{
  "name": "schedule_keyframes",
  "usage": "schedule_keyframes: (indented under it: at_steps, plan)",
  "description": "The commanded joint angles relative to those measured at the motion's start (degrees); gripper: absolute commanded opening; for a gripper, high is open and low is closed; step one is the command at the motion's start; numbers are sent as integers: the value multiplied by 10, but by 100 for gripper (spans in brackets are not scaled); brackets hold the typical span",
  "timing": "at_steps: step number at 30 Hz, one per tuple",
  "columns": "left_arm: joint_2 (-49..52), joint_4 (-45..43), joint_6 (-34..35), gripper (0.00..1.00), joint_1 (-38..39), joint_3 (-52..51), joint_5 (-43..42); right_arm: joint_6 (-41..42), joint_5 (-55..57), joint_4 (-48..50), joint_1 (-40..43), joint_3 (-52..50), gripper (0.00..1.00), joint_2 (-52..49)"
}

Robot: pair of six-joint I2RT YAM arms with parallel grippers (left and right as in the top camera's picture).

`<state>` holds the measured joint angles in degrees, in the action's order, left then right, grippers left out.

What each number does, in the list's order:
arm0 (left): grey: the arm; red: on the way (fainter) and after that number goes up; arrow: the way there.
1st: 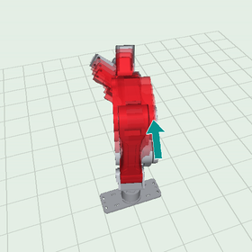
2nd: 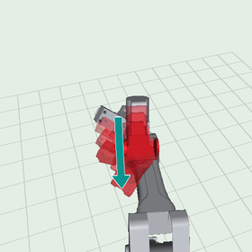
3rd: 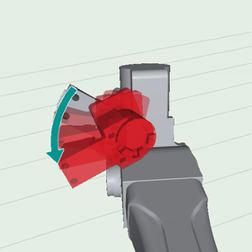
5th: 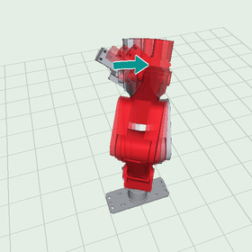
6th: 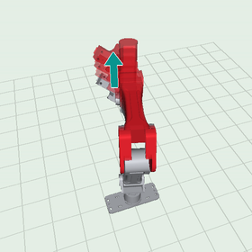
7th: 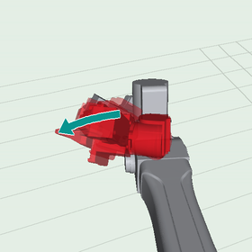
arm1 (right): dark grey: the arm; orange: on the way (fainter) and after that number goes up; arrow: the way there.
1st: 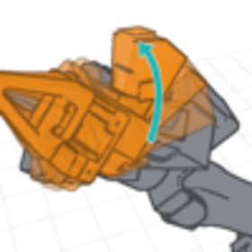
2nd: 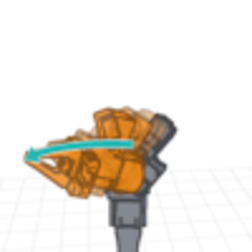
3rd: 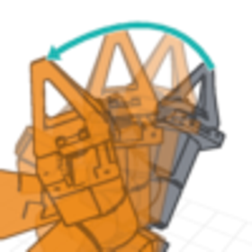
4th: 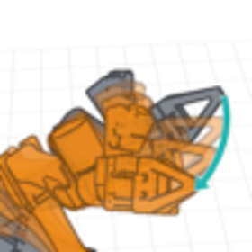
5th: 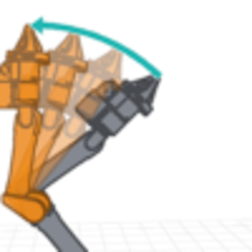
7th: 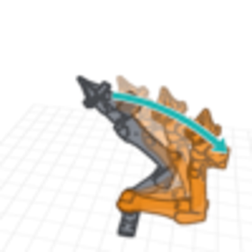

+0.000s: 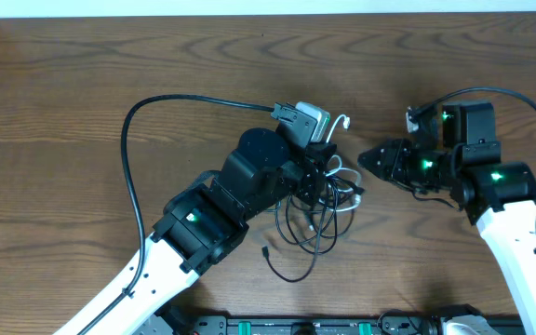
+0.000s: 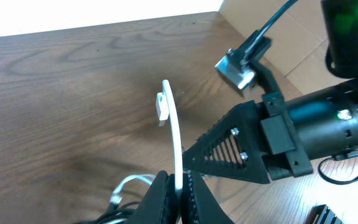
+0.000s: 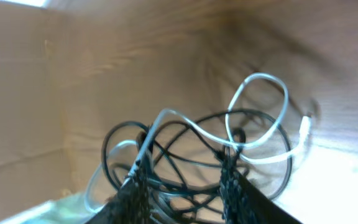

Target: Untangle cables

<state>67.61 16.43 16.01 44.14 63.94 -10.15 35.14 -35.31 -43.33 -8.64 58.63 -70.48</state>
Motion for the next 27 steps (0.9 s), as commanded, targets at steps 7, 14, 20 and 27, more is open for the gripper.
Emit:
schedule_keyframes:
  at_steps: [7,14,20,27]
  plan:
    - [-4,-6,-12,7,-1,0,3,160,-108,128,-21,-61,33,1]
    - [-4,-6,-12,7,-1,0,3,176,-102,190,-63,-62,32,1]
    - [-4,2,-12,8,-1,0,4,153,-22,172,-76,-62,24,1]
    - [-4,2,-12,8,-1,0,4,56,153,56,-72,-62,30,7]
